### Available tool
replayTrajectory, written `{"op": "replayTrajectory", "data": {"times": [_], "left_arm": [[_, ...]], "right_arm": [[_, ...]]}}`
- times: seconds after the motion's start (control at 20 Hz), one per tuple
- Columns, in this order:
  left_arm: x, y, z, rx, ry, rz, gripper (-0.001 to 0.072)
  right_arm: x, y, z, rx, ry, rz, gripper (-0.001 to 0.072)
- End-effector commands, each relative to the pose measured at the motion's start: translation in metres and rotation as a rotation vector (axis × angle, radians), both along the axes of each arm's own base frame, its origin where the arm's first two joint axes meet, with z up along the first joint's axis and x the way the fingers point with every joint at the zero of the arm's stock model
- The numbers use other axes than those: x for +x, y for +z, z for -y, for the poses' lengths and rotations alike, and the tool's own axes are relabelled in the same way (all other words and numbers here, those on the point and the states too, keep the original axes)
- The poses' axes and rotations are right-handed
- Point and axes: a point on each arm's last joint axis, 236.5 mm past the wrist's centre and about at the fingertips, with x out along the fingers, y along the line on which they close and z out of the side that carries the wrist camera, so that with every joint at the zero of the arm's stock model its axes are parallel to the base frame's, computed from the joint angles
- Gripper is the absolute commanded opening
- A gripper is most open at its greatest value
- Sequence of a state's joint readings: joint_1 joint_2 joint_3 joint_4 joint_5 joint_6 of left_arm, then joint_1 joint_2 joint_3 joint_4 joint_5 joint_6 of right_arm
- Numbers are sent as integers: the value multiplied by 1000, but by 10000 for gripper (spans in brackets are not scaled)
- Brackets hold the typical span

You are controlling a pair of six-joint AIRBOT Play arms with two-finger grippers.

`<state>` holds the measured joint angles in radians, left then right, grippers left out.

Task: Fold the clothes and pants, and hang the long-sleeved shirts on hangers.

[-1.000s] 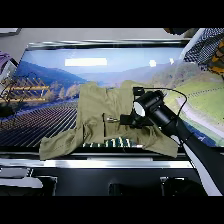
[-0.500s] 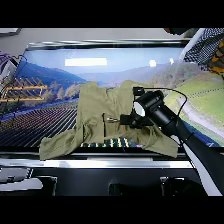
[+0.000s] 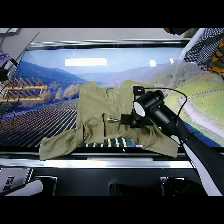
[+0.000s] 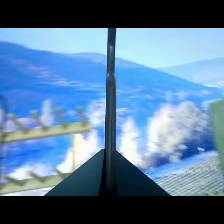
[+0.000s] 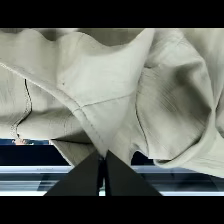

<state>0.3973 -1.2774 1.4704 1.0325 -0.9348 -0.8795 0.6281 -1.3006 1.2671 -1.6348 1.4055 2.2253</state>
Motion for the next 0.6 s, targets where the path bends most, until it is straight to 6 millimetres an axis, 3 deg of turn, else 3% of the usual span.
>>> {"op": "replayTrajectory", "data": {"times": [0.0, 0.1, 0.25, 0.35, 0.55], "left_arm": [[-34, -13, 84, -47, -151, -73, 12], [-80, -42, 132, -67, -275, -190, 12], [-150, -54, 180, -39, -428, -267, 13], [-187, -51, 196, -51, -467, -281, 14], [-254, -59, 205, -182, -394, -413, 14]], "right_arm": [[6, 1, 7, -30, -11, 25, 33], [8, 2, 10, -38, -25, 33, 33], [10, 2, 8, -26, -42, 45, 33], [13, 3, 10, -30, -80, 58, 33], [18, 4, 16, -44, -131, 80, 33]]}}
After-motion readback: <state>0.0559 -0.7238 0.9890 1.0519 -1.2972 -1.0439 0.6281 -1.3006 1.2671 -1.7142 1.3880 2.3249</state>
